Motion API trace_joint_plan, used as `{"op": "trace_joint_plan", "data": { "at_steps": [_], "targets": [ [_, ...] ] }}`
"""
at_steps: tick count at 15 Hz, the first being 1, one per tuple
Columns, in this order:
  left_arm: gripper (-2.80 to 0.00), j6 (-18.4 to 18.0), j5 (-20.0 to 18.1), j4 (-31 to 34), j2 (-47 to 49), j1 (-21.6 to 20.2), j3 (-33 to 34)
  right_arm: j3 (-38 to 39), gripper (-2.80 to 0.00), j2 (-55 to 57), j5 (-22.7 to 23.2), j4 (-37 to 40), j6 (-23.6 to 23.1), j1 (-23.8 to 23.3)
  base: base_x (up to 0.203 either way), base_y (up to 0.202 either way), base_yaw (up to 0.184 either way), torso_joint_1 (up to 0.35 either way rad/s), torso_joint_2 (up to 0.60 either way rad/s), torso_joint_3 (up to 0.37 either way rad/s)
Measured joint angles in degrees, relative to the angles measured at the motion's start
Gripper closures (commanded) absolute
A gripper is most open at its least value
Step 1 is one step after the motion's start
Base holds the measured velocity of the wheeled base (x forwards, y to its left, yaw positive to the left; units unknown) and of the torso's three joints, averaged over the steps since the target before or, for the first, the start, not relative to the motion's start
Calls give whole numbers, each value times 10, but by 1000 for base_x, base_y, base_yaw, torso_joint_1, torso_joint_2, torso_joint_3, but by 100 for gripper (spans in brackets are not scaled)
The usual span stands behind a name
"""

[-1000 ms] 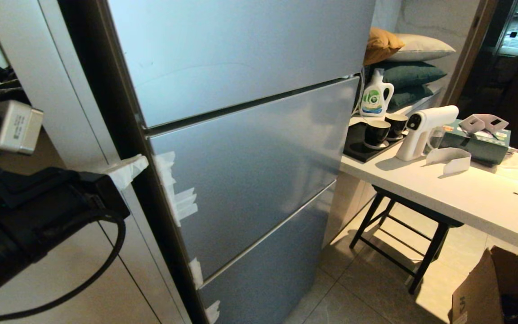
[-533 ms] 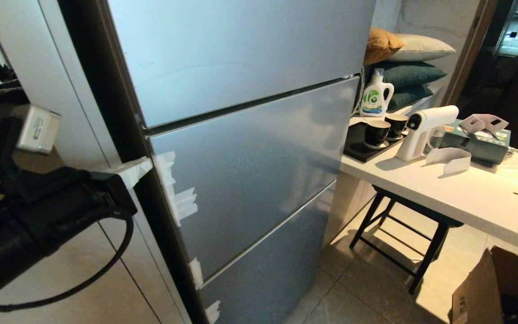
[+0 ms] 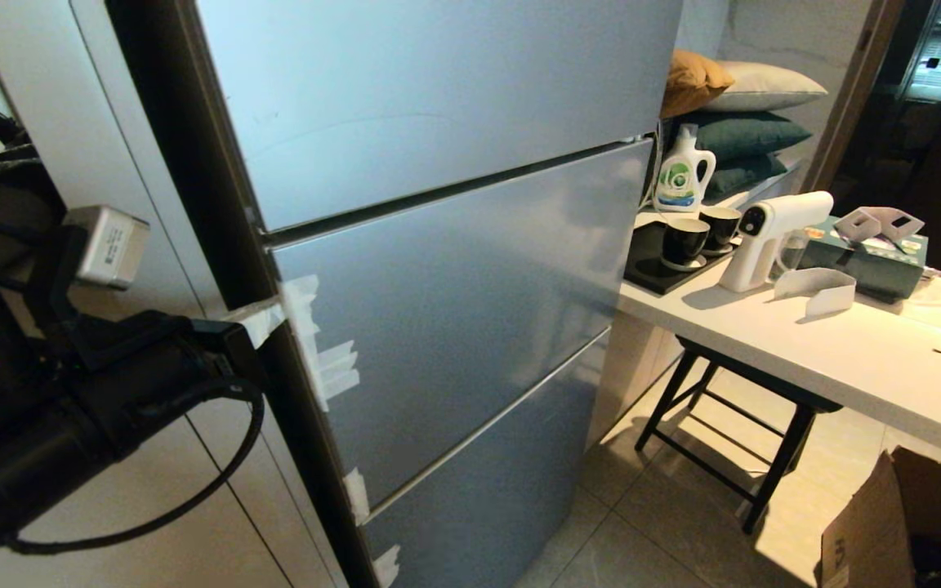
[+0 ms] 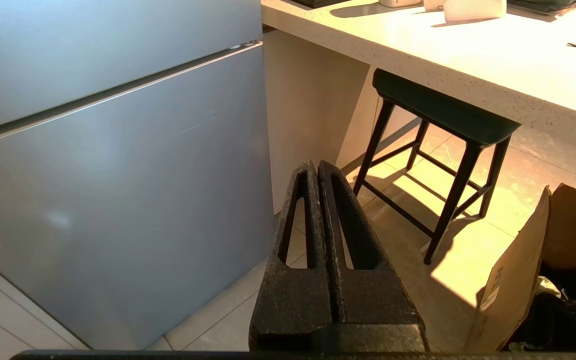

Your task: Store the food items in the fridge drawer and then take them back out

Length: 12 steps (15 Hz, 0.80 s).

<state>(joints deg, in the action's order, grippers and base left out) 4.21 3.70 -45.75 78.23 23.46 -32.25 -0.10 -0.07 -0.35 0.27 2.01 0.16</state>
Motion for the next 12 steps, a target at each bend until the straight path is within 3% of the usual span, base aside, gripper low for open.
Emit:
{"op": "trace_joint_plan", "data": {
  "at_steps": [6,12],
  "targets": [
    [0,1,-7,2,-14,85,18,0,0,0,0,0,0,0,0,0,0,0,0,0],
    [0,1,-5,0,-18,136,30,0,0,0,0,0,0,0,0,0,0,0,0,0]
  ]
}}
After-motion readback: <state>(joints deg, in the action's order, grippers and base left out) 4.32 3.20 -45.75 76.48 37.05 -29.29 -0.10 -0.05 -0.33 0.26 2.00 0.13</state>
